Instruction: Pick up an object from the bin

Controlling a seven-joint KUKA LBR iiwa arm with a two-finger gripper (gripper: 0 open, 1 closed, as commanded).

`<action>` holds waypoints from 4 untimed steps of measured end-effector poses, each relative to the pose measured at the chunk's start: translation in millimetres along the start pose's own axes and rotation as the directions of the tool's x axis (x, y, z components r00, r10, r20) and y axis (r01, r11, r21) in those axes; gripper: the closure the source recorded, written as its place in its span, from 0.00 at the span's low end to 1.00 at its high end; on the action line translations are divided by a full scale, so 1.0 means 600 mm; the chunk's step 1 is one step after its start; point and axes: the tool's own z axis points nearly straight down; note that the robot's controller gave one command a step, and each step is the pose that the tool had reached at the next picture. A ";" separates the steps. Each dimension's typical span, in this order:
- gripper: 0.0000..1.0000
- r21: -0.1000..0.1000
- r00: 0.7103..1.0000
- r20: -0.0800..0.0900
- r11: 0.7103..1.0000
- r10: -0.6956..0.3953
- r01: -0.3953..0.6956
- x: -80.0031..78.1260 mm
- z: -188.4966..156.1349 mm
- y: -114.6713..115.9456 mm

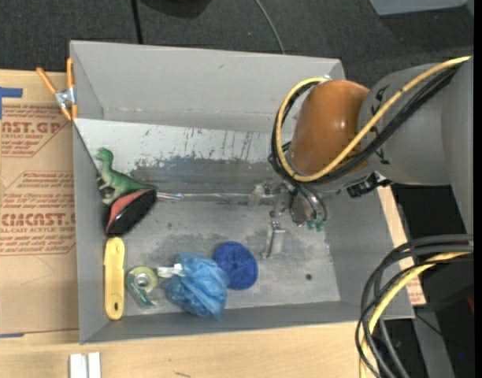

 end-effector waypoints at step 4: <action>1.00 -0.002 0.999 0.007 0.999 -0.052 0.052 0.069 0.090 0.106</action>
Offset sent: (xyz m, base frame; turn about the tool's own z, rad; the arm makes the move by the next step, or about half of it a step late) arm -0.0376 0.0419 -0.0414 0.0177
